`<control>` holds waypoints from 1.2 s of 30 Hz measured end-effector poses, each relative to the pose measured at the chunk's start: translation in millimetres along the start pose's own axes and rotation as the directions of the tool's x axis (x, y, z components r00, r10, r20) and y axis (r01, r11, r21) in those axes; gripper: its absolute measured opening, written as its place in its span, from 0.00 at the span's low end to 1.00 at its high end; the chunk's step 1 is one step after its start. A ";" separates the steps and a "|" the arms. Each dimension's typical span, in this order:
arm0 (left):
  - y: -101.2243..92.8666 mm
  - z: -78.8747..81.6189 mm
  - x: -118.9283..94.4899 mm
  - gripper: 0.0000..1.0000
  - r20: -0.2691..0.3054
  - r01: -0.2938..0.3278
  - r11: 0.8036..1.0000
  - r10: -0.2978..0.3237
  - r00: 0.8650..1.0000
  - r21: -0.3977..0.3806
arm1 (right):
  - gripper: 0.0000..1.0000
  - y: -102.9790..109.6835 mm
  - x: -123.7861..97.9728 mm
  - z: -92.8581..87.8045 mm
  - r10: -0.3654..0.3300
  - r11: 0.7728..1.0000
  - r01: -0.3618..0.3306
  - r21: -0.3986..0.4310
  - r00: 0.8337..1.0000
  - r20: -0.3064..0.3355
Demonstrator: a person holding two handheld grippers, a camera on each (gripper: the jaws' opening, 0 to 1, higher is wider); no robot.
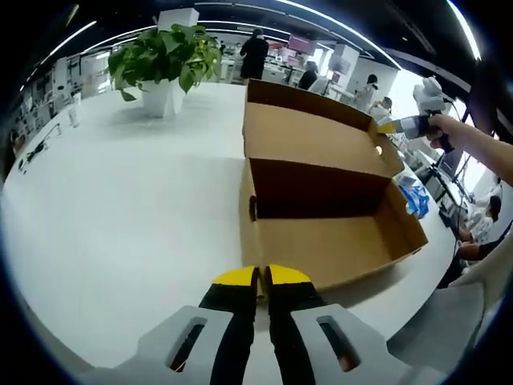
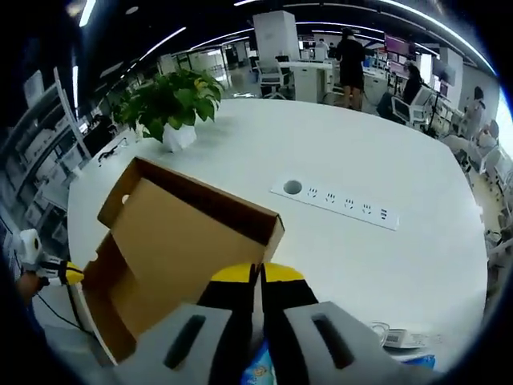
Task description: Operate the shoe box by opening the lid, removing the specified soft item, and placing it in the target area until the item is outside and the box remains undamaged.
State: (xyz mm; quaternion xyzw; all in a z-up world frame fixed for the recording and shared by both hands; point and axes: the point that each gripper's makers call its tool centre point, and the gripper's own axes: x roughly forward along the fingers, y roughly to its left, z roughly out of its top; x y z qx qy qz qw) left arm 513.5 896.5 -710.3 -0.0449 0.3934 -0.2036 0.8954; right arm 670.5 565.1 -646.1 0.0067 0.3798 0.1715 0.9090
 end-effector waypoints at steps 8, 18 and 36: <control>-0.5 -0.1 -0.2 0.01 0.003 -0.004 1.000 0.004 1.000 0.001 | 0.00 9.1 -19.2 5.3 0.010 1.000 -0.009 -0.017 0.998 0.063; -0.5 0.5 0.0 0.01 0.006 -0.002 1.000 0.002 1.000 0.003 | 0.00 15.9 -37.6 8.3 0.015 0.999 -0.011 -0.031 0.991 0.131; -0.3 -0.1 -0.6 0.01 0.010 0.011 1.000 -0.011 1.000 0.029 | 0.00 44.4 -80.6 -12.5 0.020 0.998 -0.006 -0.060 0.972 0.232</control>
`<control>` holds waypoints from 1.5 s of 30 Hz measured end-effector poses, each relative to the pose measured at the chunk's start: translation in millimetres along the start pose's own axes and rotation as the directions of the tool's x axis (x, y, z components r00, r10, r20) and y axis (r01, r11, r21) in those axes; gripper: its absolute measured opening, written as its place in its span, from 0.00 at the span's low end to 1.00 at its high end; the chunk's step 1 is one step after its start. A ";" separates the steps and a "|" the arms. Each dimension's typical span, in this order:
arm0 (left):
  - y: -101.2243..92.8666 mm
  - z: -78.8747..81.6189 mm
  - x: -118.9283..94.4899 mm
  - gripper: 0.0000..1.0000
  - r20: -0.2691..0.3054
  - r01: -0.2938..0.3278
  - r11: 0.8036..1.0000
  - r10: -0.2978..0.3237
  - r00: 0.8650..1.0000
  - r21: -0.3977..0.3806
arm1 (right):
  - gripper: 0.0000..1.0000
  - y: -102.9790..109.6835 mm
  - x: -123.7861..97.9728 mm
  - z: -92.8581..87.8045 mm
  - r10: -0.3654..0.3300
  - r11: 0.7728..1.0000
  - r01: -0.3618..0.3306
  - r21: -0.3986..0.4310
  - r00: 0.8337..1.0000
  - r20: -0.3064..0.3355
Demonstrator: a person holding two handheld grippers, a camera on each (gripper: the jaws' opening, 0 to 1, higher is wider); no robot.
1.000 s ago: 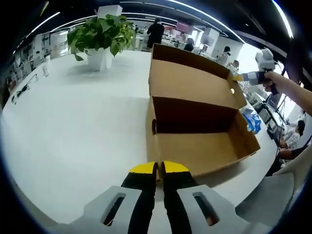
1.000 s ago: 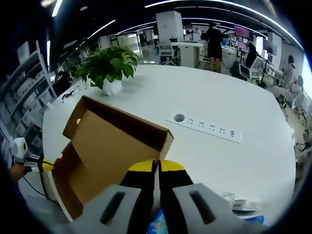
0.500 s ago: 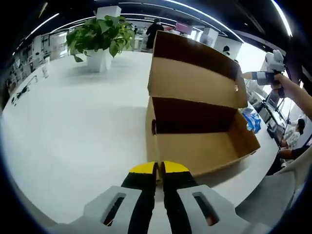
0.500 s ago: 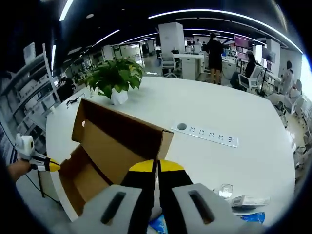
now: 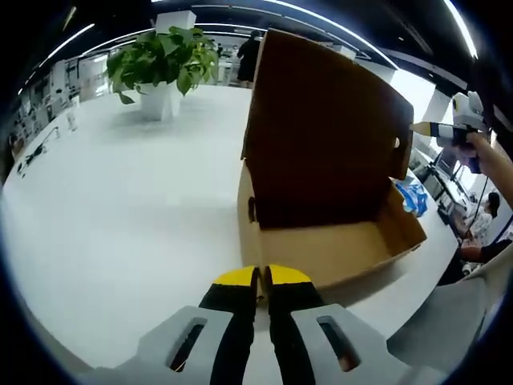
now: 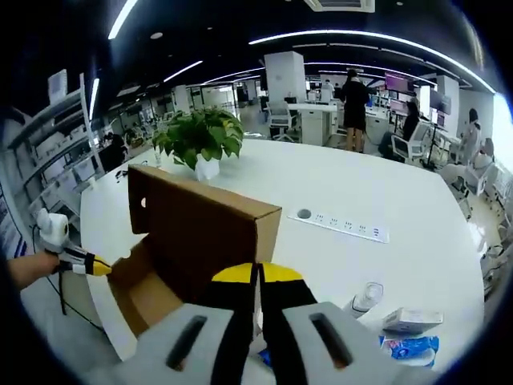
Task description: Operate the shoe box by opening the lid, removing the specified soft item, and placing it in the target area until the item is outside and the box remains undamaged.
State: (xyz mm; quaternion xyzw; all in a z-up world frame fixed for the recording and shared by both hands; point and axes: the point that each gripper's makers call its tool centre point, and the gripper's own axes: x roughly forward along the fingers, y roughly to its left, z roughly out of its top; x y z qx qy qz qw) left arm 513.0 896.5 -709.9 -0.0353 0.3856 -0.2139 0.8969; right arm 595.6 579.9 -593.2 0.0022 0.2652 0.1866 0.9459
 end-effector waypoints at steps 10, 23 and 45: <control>-0.8 0.9 -1.2 0.02 0.013 0.005 0.999 -0.006 1.000 0.035 | 0.00 14.5 -17.9 -11.8 -0.019 0.999 0.020 -0.030 0.999 0.043; -2.3 29.9 -20.2 0.07 0.116 -0.011 0.996 0.001 0.993 0.085 | 0.01 27.8 -33.1 -33.3 -0.018 0.999 0.020 -0.037 0.998 0.058; -16.2 88.2 -43.9 0.12 0.238 -0.022 0.969 -0.038 0.970 0.247 | 0.03 49.1 -48.9 -69.7 -0.007 0.996 0.011 -0.090 0.999 0.046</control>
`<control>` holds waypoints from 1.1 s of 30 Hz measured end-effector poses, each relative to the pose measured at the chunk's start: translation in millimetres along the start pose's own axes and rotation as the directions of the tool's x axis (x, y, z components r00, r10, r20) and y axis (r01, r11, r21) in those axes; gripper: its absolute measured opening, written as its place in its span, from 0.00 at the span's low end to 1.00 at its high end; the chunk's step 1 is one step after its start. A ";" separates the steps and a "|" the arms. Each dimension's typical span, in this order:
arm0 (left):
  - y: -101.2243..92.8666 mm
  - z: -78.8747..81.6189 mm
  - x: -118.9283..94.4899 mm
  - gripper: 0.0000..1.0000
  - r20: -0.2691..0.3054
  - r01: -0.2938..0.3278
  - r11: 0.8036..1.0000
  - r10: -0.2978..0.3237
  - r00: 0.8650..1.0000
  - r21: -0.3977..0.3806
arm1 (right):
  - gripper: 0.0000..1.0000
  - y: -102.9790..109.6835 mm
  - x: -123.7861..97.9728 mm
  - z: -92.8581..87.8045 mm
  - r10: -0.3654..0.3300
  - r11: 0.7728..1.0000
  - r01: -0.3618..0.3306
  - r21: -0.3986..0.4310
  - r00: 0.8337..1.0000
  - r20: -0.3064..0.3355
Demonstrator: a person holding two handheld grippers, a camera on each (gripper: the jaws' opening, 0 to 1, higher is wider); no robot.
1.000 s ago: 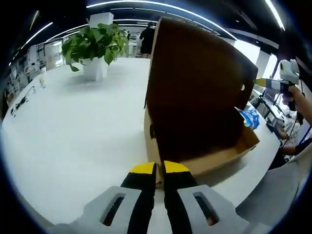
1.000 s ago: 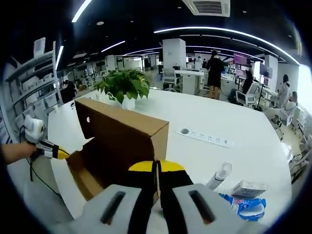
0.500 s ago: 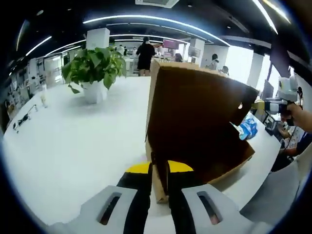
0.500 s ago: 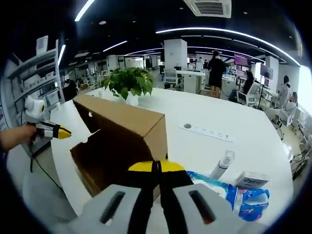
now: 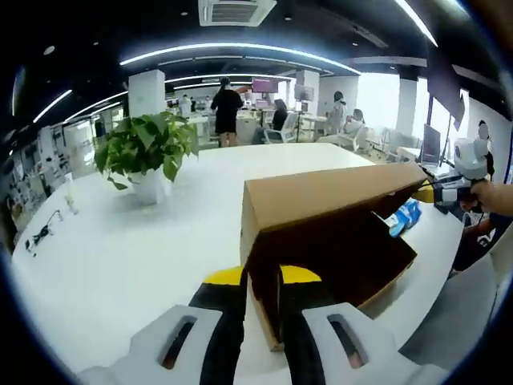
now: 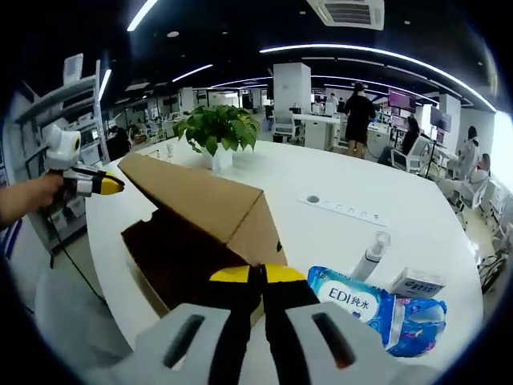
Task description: Operate the shoe box by opening the lid, removing the specified soft item, and placing it in the target area until the item is outside and the box remains undamaged.
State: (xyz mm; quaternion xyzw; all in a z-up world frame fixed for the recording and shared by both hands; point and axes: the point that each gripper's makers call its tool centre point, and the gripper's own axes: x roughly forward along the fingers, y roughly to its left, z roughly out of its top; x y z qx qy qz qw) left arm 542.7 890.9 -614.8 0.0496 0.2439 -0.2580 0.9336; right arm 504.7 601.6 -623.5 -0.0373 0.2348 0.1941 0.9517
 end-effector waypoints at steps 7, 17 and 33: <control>-6.0 -2.5 -2.1 0.13 -0.001 0.019 0.999 -0.019 1.000 0.040 | 0.05 5.7 -2.2 -10.0 0.022 0.999 -0.022 -0.025 1.000 0.001; -13.3 -16.9 -4.4 0.19 -0.041 0.049 0.993 -0.045 0.998 0.104 | 0.09 16.0 -4.5 -24.2 0.058 0.994 -0.059 -0.096 0.998 -0.013; -28.6 -49.4 -11.8 0.30 -0.090 0.133 0.981 -0.121 0.989 0.143 | 0.20 36.8 -8.0 -60.2 0.154 0.963 -0.165 -0.215 0.986 -0.069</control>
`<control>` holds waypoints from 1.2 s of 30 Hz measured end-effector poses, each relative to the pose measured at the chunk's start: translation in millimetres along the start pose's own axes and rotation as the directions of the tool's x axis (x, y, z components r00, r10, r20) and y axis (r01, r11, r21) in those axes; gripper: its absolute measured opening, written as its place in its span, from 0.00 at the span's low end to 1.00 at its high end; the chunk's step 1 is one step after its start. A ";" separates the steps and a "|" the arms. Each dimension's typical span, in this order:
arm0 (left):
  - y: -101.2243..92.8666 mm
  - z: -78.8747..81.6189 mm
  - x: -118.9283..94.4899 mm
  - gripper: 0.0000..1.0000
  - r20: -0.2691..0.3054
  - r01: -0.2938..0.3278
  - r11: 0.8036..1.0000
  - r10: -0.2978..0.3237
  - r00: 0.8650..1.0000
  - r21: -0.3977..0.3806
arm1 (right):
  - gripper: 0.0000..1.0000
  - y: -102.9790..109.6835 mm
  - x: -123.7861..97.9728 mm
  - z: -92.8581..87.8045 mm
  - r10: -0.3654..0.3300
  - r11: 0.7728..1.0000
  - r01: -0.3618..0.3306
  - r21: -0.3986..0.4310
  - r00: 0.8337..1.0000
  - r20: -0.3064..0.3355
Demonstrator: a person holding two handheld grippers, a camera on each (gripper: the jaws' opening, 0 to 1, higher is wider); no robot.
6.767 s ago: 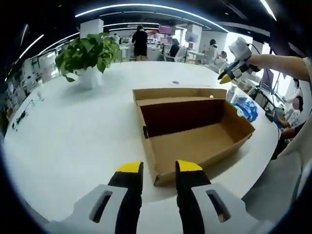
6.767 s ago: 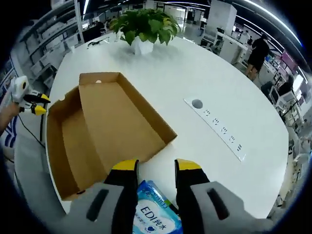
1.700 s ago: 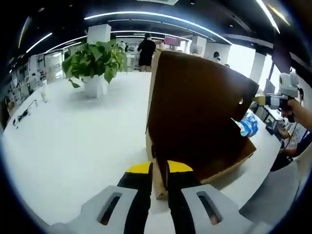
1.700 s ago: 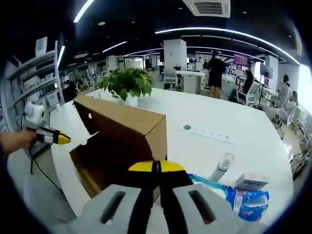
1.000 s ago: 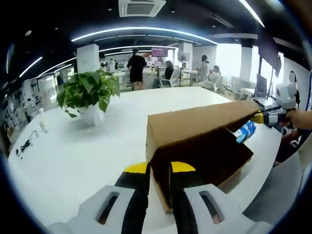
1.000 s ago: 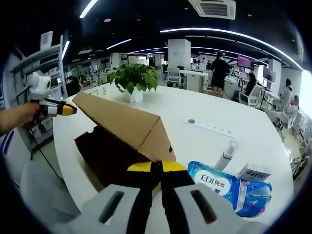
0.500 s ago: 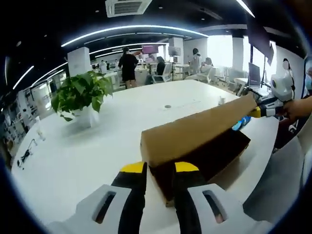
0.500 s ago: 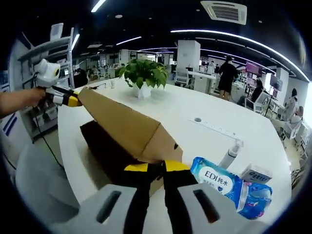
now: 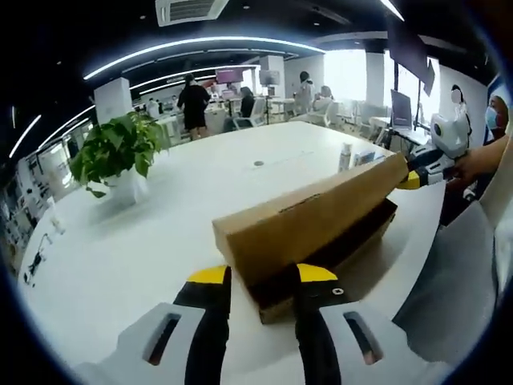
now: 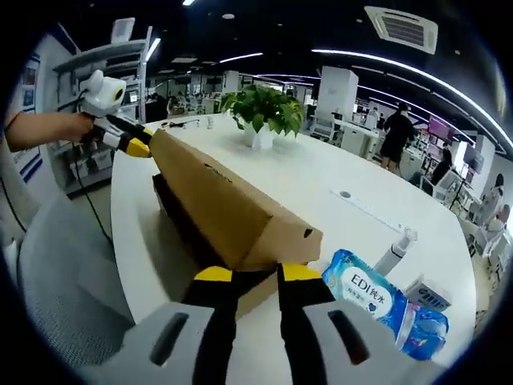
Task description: Operate the shoe box by opening the lid, removing the specified soft item, and placing it in the target area until the item is outside and the box remains undamaged.
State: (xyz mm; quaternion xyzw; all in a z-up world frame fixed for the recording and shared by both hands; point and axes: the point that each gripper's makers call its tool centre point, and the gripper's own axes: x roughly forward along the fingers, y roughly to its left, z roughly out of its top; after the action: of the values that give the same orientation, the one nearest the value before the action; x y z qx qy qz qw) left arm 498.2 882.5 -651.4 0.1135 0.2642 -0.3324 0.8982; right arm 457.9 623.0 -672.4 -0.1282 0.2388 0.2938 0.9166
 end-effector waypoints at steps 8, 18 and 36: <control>-8.5 -17.9 6.1 0.34 -0.045 0.035 0.999 -0.034 0.998 0.007 | 0.26 14.1 3.3 -12.3 0.043 0.997 -0.045 -0.063 0.999 -0.030; -11.8 -33.2 11.8 0.35 -0.085 0.047 0.999 -0.047 0.995 0.007 | 0.29 23.6 6.6 -25.3 0.069 0.994 -0.074 -0.083 0.996 -0.059; -17.1 -55.1 24.9 0.40 -0.135 0.063 0.997 -0.069 0.988 -0.049 | 0.25 22.6 20.0 -44.2 0.073 0.995 -0.066 0.072 0.991 -0.109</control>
State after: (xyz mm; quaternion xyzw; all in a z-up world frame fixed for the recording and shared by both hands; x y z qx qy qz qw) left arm 480.9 877.1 -711.6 0.1071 0.3361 -0.3476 0.8688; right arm 442.6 633.9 -722.5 -0.1048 0.3036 0.3097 0.8950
